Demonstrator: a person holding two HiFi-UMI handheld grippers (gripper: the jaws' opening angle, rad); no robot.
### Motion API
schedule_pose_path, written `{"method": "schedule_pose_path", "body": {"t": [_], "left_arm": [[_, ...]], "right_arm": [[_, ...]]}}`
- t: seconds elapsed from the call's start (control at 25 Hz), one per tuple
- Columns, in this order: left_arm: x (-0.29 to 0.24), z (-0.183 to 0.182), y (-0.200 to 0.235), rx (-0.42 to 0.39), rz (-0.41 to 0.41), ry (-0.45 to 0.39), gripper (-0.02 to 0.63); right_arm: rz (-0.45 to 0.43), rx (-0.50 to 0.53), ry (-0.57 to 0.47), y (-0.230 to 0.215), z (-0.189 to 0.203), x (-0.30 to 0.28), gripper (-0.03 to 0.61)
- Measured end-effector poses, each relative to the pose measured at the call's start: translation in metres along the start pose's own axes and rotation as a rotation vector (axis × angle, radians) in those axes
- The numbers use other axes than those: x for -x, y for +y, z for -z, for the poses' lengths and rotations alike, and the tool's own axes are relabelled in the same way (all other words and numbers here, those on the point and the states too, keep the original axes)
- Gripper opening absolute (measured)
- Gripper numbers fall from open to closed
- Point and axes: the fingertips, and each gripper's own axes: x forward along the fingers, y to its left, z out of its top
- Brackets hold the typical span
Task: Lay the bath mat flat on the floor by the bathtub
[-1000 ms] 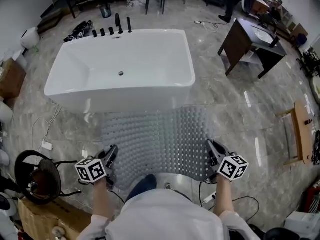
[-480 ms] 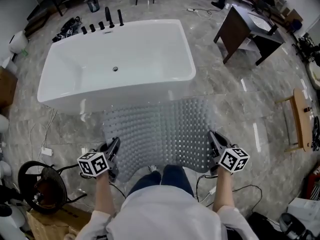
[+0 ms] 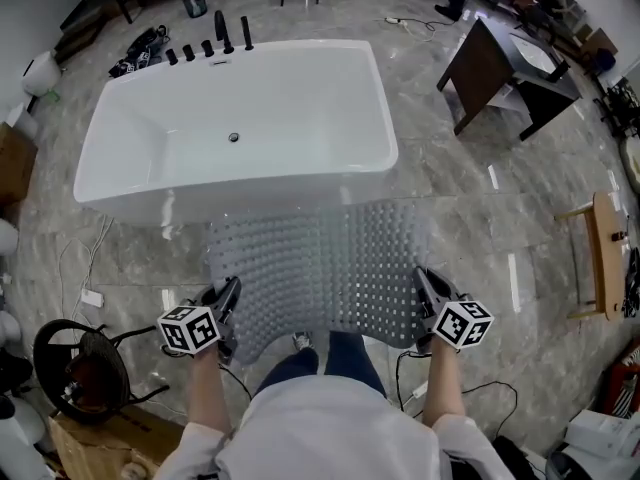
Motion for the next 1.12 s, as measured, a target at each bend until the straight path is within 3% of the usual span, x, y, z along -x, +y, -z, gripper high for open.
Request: {"method": "schedule_pose_path", "body": {"t": [0.32, 1.12], "left_arm": [[-0.034, 0.002, 0.013, -0.046, -0.048, 0.013, 0.044], [-0.132, 0.037, 0.076, -0.012, -0.146, 0.049, 0.044]], "right_arm": [[0.000, 0.009, 0.034, -0.028, 0.006, -0.030, 0.040], [0.043, -0.008, 0.106, -0.109, 0.054, -0.125, 0.040]]}}
